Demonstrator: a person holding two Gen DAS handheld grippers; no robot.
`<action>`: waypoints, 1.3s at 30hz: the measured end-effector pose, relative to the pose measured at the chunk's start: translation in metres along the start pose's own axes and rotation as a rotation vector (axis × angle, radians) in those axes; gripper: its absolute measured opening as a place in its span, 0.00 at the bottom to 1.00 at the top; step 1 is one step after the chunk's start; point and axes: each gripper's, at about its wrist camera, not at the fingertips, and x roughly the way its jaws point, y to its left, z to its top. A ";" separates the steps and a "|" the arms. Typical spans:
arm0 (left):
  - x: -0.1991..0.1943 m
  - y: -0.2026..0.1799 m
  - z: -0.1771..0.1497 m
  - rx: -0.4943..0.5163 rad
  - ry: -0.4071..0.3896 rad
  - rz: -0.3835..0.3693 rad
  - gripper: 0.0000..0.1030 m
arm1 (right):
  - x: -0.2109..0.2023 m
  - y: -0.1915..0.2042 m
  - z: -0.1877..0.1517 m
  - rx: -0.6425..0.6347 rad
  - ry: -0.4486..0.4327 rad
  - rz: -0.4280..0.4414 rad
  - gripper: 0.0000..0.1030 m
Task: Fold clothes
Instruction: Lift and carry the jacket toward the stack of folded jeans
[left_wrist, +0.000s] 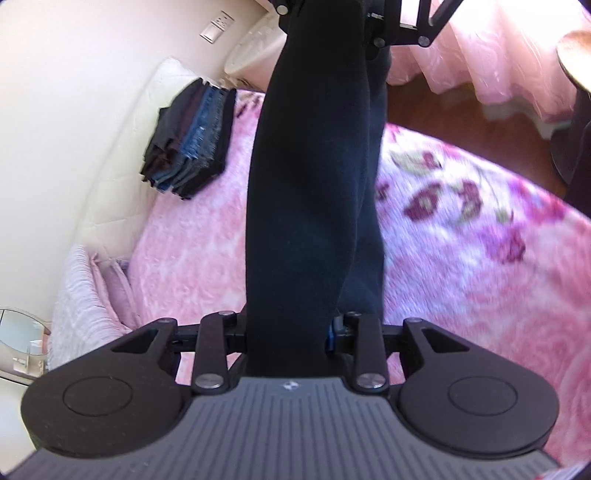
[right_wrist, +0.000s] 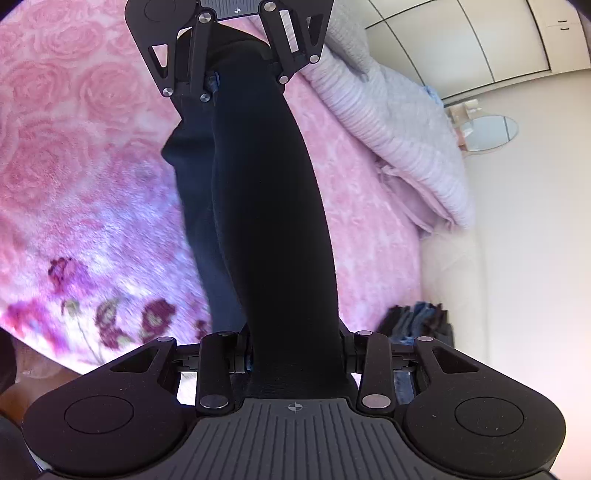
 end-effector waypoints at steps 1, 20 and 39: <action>-0.004 0.004 0.007 -0.001 0.001 0.005 0.28 | -0.006 -0.007 -0.004 0.001 -0.002 -0.004 0.36; 0.079 0.121 0.242 -0.098 0.106 0.079 0.28 | 0.011 -0.198 -0.206 -0.006 -0.133 -0.020 0.36; 0.228 0.342 0.350 -0.079 -0.023 0.293 0.28 | 0.105 -0.424 -0.297 0.001 -0.104 -0.226 0.36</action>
